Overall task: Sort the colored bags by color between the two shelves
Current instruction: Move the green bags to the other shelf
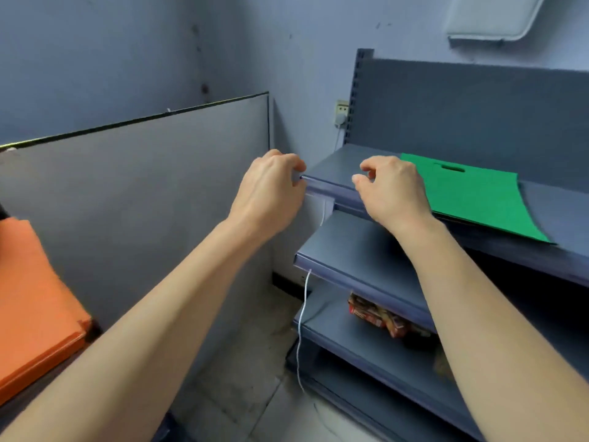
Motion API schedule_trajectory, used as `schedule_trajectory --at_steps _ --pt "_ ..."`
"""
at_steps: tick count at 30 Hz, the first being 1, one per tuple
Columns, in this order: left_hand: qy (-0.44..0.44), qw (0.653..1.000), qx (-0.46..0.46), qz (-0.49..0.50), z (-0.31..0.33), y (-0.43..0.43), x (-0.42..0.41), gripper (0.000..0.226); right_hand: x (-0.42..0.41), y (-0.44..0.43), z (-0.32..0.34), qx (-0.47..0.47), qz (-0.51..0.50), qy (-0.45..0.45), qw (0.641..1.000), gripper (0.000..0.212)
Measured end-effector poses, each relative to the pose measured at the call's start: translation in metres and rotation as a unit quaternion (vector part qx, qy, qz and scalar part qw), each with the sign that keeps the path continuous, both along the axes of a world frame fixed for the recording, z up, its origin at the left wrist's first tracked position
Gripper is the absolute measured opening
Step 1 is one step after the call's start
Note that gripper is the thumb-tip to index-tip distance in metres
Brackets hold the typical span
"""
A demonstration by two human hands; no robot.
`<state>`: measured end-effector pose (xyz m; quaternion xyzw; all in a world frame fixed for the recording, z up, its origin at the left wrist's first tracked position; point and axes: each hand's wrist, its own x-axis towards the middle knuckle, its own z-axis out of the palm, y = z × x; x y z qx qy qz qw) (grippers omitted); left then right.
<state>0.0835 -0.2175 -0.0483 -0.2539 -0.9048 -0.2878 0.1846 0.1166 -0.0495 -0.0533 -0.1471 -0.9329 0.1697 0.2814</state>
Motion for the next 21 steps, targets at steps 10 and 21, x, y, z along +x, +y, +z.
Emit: schedule_trajectory --at_steps 10,21 --pt "-0.076 0.993 -0.048 -0.071 -0.015 0.191 -0.039 0.027 0.035 0.19 -0.005 -0.036 -0.172 -0.025 0.984 0.03" --pt "-0.205 0.968 -0.143 -0.004 -0.047 0.264 -0.087 0.04 0.036 0.275 -0.04 -0.109 -0.237 -0.187 0.947 0.049"
